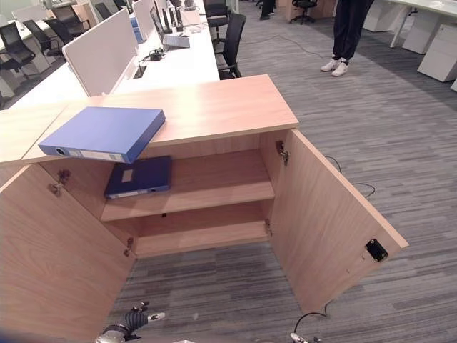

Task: Put the empty folder in the office cabinet

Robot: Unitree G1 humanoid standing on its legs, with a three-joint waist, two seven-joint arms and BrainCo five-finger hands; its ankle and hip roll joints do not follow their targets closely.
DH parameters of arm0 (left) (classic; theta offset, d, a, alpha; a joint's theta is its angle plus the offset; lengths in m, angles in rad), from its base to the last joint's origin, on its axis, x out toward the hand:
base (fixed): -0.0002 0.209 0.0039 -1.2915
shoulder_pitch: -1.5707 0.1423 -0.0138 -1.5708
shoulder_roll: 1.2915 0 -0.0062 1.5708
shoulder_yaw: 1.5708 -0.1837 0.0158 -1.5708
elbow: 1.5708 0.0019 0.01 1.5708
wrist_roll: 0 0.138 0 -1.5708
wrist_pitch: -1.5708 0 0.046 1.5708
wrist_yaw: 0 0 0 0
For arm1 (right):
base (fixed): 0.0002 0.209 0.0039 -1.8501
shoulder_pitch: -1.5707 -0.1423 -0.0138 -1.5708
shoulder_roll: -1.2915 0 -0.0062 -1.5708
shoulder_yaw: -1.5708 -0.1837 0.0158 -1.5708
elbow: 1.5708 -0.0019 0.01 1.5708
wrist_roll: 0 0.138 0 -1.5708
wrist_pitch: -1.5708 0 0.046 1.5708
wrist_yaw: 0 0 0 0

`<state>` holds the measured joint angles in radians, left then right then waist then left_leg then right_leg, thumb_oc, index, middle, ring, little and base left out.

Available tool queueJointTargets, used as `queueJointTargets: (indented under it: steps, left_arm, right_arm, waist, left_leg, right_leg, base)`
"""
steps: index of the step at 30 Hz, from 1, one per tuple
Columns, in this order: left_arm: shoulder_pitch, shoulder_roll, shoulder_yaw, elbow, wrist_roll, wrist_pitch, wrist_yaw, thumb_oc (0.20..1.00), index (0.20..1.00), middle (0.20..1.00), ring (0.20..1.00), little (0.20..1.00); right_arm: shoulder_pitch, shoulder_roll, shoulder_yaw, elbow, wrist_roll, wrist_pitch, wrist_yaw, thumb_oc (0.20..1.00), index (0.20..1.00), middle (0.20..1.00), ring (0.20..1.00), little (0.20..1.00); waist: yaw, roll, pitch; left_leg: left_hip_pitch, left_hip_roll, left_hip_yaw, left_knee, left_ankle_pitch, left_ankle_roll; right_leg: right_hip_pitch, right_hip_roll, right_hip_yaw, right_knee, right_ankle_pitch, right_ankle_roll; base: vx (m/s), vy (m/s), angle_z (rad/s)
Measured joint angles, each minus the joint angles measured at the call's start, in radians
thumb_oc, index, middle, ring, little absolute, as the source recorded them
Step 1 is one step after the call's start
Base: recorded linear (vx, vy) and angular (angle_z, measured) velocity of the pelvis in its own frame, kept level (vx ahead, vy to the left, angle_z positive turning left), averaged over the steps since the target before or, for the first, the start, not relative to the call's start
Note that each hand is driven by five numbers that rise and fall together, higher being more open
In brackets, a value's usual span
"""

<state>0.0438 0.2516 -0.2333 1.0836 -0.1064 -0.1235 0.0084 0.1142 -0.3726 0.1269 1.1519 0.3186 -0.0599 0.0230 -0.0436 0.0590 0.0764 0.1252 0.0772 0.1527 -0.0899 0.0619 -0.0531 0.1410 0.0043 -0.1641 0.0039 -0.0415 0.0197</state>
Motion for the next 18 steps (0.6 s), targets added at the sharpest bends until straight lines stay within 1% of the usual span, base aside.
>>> queueJointTargets:
  steps: [1, 2, 3, 4, 5, 7, 8, 10, 12, 13, 15, 17, 18]
  left_arm:
    - [0.01, 0.008, 0.003, -0.026, 0.008, 0.001, -0.003, 1.0, 1.0, 1.0, 1.0, 1.0]
    - [0.018, 0.017, 0.004, -0.045, 0.011, 0.002, -0.007, 1.0, 1.0, 1.0, 1.0, 1.0]
    - [0.033, 0.025, 0.005, -0.067, 0.017, 0.004, -0.013, 1.0, 1.0, 1.0, 1.0, 1.0]
    - [0.056, 0.038, 0.013, -0.111, 0.017, 0.001, -0.02, 1.0, 1.0, 1.0, 1.0, 1.0]
    - [0.063, 0.039, 0.029, -0.109, 0.017, 0.001, -0.02, 1.0, 1.0, 1.0, 1.0, 1.0]
    - [0.071, 0.038, 0.047, -0.105, 0.017, 0.002, -0.02, 1.0, 1.0, 1.0, 1.0, 1.0]
    - [0.074, 0.036, 0.048, -0.099, 0.017, 0.002, -0.019, 1.0, 1.0, 1.0, 1.0, 1.0]
    - [0.077, 0.037, 0.048, -0.093, 0.017, 0.001, -0.018, 1.0, 1.0, 1.0, 1.0, 1.0]
    - [0.075, 0.037, 0.049, -0.093, 0.017, -0.003, -0.018, 1.0, 1.0, 1.0, 1.0, 1.0]
    - [0.075, 0.037, 0.049, -0.093, 0.017, -0.004, -0.018, 1.0, 1.0, 1.0, 1.0, 1.0]
    - [0.076, 0.036, 0.048, -0.093, 0.017, -0.006, -0.017, 1.0, 1.0, 1.0, 1.0, 1.0]
    - [0.074, 0.032, 0.048, -0.093, 0.017, -0.008, -0.017, 1.0, 1.0, 1.0, 1.0, 1.0]
    - [0.075, 0.031, 0.048, -0.093, 0.017, -0.008, -0.018, 1.0, 1.0, 1.0, 1.0, 1.0]
  right_arm:
    - [0.024, -0.027, 0.008, -0.095, -0.025, 0.003, 0.0, 1.0, 1.0, 1.0, 1.0, 1.0]
    - [0.04, -0.062, 0.015, -0.196, -0.037, -0.023, 0.008, 1.0, 1.0, 1.0, 1.0, 1.0]
    - [0.063, -0.086, 0.018, -0.298, -0.049, -0.005, 0.011, 1.0, 1.0, 1.0, 1.0, 1.0]
    - [0.13, -0.139, 0.019, -0.527, -0.074, -0.015, 0.025, 1.0, 1.0, 1.0, 1.0, 1.0]
    - [0.151, -0.155, 0.014, -0.593, -0.074, -0.04, 0.036, 1.0, 1.0, 1.0, 1.0, 1.0]
    - [0.158, -0.162, -0.013, -0.693, -0.074, -0.039, 0.054, 1.0, 1.0, 1.0, 1.0, 1.0]
    - [0.2, -0.183, -0.028, -0.852, -0.065, -0.04, 0.077, 1.0, 1.0, 1.0, 1.0, 1.0]
    - [0.242, -0.2, -0.041, -1.042, -0.063, -0.061, 0.12, 1.0, 1.0, 1.0, 1.0, 1.0]
    - [0.239, -0.206, -0.05, -1.124, -0.056, -0.084, 0.163, 1.0, 1.0, 1.0, 1.0, 1.0]
    - [0.239, -0.207, -0.053, -1.142, -0.042, -0.084, 0.176, 1.0, 1.0, 1.0, 1.0, 1.0]
    - [0.244, -0.208, -0.051, -1.17, 0.025, -0.09, 0.207, 1.0, 1.0, 1.0, 1.0, 1.0]
    - [0.241, -0.211, -0.036, -1.182, 0.063, -0.082, 0.231, 1.0, 1.0, 1.0, 1.0, 1.0]
    - [0.24, -0.226, -0.019, -1.2, 0.098, -0.077, 0.25, 1.0, 1.0, 1.0, 1.0, 1.0]
  waist:
    - [0.0, -0.003, 0.001]
    - [-0.002, -0.011, 0.001]
    - [-0.001, -0.014, 0.001]
    - [-0.004, -0.019, 0.003]
    - [-0.004, -0.025, 0.002]
    - [-0.004, -0.038, 0.0]
    - [-0.007, -0.045, 0.004]
    - [-0.016, -0.046, 0.005]
    - [-0.027, -0.062, 0.012]
    - [-0.029, -0.065, 0.014]
    - [-0.03, -0.066, 0.014]
    - [-0.03, -0.065, 0.014]
    - [-0.03, -0.061, 0.015]
  left_leg:
    - [0.0, 0.001, 0.0, 0.0, 0.0, 0.0]
    - [0.001, 0.001, 0.001, 0.0, 0.0, -0.001]
    - [0.002, 0.002, 0.003, -0.002, 0.0, -0.001]
    - [0.004, 0.002, 0.005, -0.004, 0.0, -0.001]
    - [0.004, 0.002, 0.007, -0.004, 0.001, -0.001]
    - [0.002, 0.003, 0.011, 0.0, 0.001, -0.001]
    - [0.001, 0.003, 0.012, 0.0, 0.002, -0.001]
    - [0.001, 0.002, 0.015, -0.001, 0.003, 0.0]
    - [0.0, 0.002, 0.017, -0.001, 0.004, 0.001]
    - [0.0, 0.002, 0.018, -0.002, 0.004, 0.001]
    - [-0.004, 0.001, 0.02, -0.009, 0.004, 0.001]
    - [-0.011, 0.0, 0.021, -0.01, 0.004, 0.001]
    - [-0.013, -0.001, 0.022, -0.01, 0.004, 0.001]
  right_leg:
    - [0.0, 0.001, 0.001, -0.002, 0.0, 0.001]
    - [0.0, 0.002, 0.002, -0.013, 0.002, 0.002]
    - [-0.001, 0.003, 0.004, -0.016, 0.003, 0.003]
    - [-0.002, 0.003, 0.007, -0.024, 0.007, 0.005]
    - [0.001, 0.004, 0.009, -0.029, 0.013, 0.006]
    - [0.002, 0.006, 0.013, -0.035, 0.021, 0.004]
    - [0.0, 0.005, 0.015, -0.035, 0.028, 0.004]
    - [0.004, 0.005, 0.017, -0.045, 0.033, 0.009]
    - [0.006, 0.005, 0.019, -0.051, 0.034, 0.01]
    - [0.005, 0.004, 0.019, -0.051, 0.034, 0.01]
    - [0.002, 0.004, 0.021, -0.051, 0.034, 0.011]
    - [0.001, 0.002, 0.024, -0.05, 0.035, 0.012]
    - [0.0, 0.001, 0.025, -0.051, 0.036, 0.013]
  base:
    - [0.0, 0.0, 0.0]
    - [0.0, -0.016, -0.04]
    - [0.0, -0.016, -0.06]
    - [0.0, 0.002, -0.07]
    - [0.0, 0.006, -0.09]
    - [-0.02, 0.012, -0.06]
    - [0.0, 0.0, 0.0]
    - [-0.01, 0.005, -0.04]
    - [-0.01, 0.005, -0.02]
    - [-0.02, 0.011, -0.03]
    - [-0.01, 0.002, -0.02]
    - [0.0, -0.001, -0.02]
    - [0.0, 0.0, 0.0]
